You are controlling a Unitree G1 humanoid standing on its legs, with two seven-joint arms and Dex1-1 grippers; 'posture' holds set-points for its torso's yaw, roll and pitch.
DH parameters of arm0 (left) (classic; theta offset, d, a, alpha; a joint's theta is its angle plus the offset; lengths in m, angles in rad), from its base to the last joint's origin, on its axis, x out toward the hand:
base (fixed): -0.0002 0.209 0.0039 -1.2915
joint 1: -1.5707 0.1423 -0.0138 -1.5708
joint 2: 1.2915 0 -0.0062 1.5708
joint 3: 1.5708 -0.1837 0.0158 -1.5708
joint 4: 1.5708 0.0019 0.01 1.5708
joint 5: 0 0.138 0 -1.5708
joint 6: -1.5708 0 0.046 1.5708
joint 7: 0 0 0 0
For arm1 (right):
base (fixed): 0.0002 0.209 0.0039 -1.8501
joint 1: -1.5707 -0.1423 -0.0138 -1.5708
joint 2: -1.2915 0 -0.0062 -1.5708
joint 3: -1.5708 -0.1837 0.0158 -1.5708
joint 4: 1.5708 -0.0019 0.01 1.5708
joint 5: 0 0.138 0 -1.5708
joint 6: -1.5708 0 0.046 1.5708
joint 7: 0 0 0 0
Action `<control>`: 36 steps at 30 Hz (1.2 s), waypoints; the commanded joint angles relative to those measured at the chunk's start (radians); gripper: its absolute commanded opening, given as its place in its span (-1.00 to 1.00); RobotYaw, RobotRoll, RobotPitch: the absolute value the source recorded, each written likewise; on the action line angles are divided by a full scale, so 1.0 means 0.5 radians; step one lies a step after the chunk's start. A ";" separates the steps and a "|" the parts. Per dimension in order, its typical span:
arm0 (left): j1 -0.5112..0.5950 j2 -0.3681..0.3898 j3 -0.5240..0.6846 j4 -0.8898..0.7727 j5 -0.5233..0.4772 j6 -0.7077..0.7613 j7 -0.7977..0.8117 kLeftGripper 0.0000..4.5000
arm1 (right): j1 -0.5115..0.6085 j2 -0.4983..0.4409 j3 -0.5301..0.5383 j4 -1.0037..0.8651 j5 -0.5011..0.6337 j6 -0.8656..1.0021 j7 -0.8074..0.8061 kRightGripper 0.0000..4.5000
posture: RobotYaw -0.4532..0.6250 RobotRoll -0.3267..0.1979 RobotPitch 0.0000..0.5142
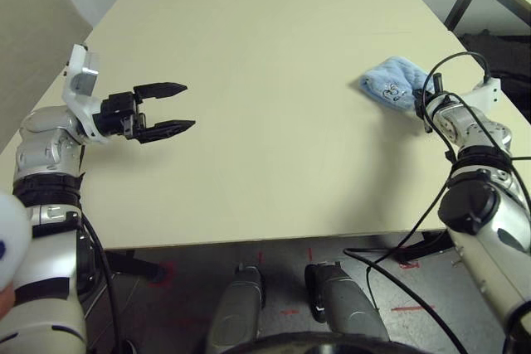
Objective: Fold the towel and set it aside.
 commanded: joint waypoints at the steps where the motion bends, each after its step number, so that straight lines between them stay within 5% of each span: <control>1: 0.020 0.003 -0.012 -0.005 0.013 -0.013 -0.018 1.00 | 0.005 0.002 -0.042 0.009 0.053 -0.111 -0.056 -0.99 | -0.17 0.25 -0.53; 25: 0.005 0.002 -0.030 -0.005 0.031 -0.011 -0.018 1.00 | 0.033 0.095 -0.088 -0.123 0.324 -0.175 -0.336 -0.99 | -0.17 0.25 -0.52; 36: -0.008 0.003 -0.024 0.010 0.035 -0.019 -0.008 1.00 | -0.022 0.316 -0.244 -0.276 0.608 -0.343 -0.582 -0.99 | -0.17 0.25 -0.52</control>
